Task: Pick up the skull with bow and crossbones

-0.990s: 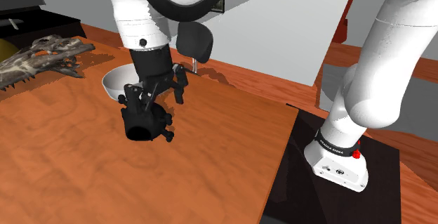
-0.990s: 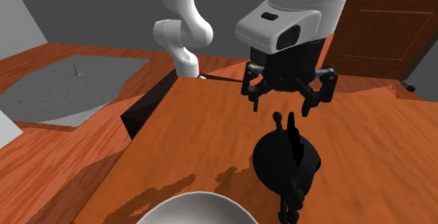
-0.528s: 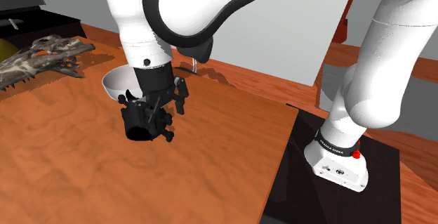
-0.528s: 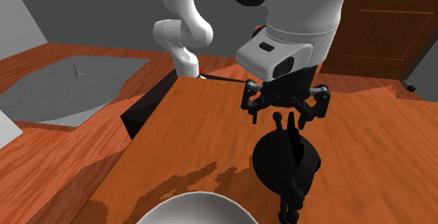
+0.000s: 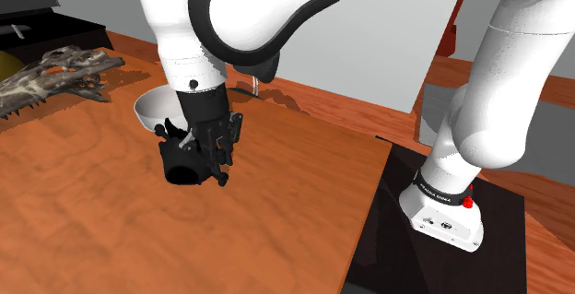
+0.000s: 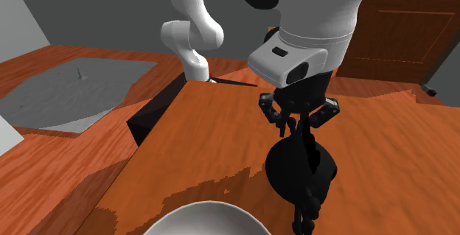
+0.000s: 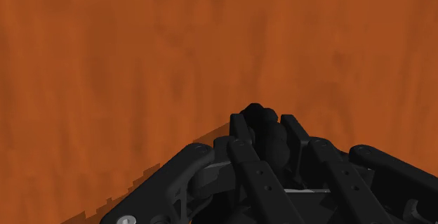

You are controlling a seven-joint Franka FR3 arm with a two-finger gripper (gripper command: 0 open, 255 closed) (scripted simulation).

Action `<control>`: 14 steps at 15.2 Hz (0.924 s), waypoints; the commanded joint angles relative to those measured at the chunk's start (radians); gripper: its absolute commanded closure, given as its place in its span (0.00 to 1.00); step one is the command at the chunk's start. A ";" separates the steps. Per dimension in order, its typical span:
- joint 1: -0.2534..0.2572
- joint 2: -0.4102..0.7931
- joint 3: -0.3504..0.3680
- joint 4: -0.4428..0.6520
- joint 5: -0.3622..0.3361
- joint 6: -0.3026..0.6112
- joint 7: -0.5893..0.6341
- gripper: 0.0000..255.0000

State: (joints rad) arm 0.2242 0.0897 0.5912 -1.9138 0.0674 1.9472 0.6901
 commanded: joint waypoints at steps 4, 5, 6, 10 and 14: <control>-0.001 -0.003 -0.001 0.011 0.001 -0.014 -0.001 1.00; -0.002 -0.007 -0.001 0.021 0.003 -0.027 -0.001 1.00; -0.002 -0.010 -0.001 0.031 0.005 -0.040 -0.001 1.00; -0.004 -0.021 -0.001 0.074 0.010 -0.092 -0.001 1.00; -0.005 -0.028 -0.001 0.120 0.013 -0.144 0.001 1.00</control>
State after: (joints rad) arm 0.2190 0.0606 0.5899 -1.8078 0.0814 1.8155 0.6897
